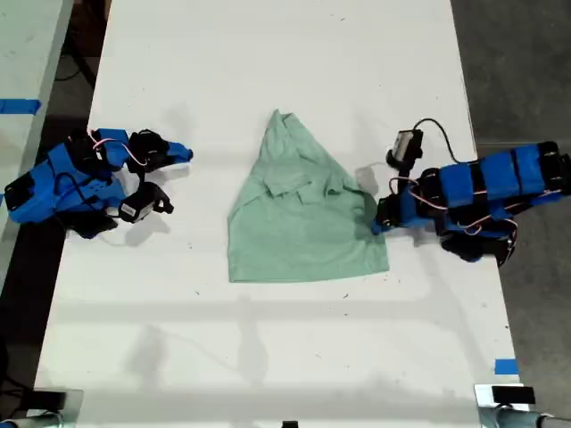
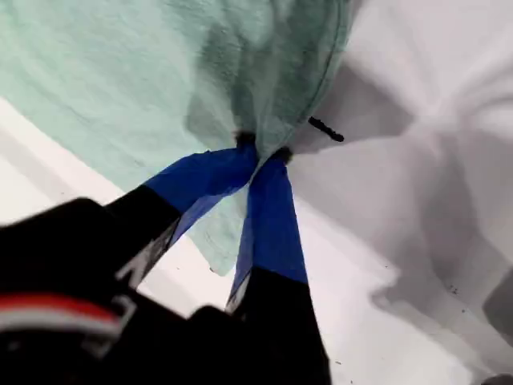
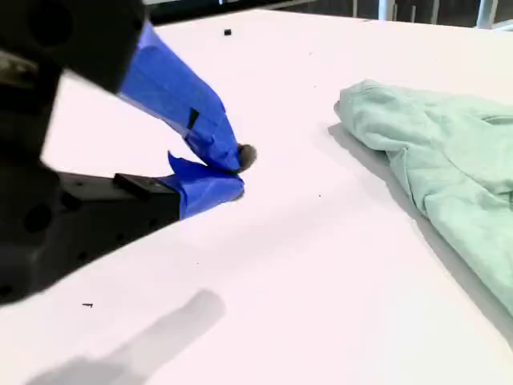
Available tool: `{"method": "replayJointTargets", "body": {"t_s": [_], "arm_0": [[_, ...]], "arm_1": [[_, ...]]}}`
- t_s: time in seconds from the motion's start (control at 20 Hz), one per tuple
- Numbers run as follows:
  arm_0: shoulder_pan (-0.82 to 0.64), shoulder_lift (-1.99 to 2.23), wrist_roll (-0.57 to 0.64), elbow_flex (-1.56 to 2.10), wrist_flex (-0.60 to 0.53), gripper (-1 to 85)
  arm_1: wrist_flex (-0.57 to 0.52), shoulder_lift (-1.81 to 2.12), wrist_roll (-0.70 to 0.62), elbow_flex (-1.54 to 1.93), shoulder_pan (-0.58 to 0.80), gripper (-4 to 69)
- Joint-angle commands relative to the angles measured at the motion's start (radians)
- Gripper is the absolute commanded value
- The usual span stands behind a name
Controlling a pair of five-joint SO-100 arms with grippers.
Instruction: Fold t shirt
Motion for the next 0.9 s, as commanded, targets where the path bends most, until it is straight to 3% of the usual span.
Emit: {"method": "replayJointTargets", "body": {"t_s": [0.0, 0.15, 0.45, 0.55, 0.7, 0.85], "arm_0": [[-0.006, 0.005, 0.008, 0.008, -0.002, -0.3], [-0.009, 0.005, 0.008, 0.008, -0.002, -0.3], [-0.011, 0.005, 0.006, 0.009, -0.002, -0.3], [-0.011, 0.005, 0.006, 0.009, -0.002, -0.3], [-0.011, 0.005, 0.006, 0.009, -0.002, -0.3], [-0.011, 0.005, 0.008, 0.009, -0.002, -0.3]], "arm_1": [[0.144, 0.341, -0.066, -0.006, 0.057, 0.1], [0.166, 0.495, -0.14, -0.069, 0.075, 0.1], [-0.104, 0.051, -0.225, -0.311, -0.008, 0.1], [-0.13, -0.215, -0.27, -0.508, -0.032, 0.1], [-0.049, -0.649, -0.356, -0.94, -0.064, 0.1], [0.149, -1.062, -0.423, -1.462, -0.095, 0.3]]}}
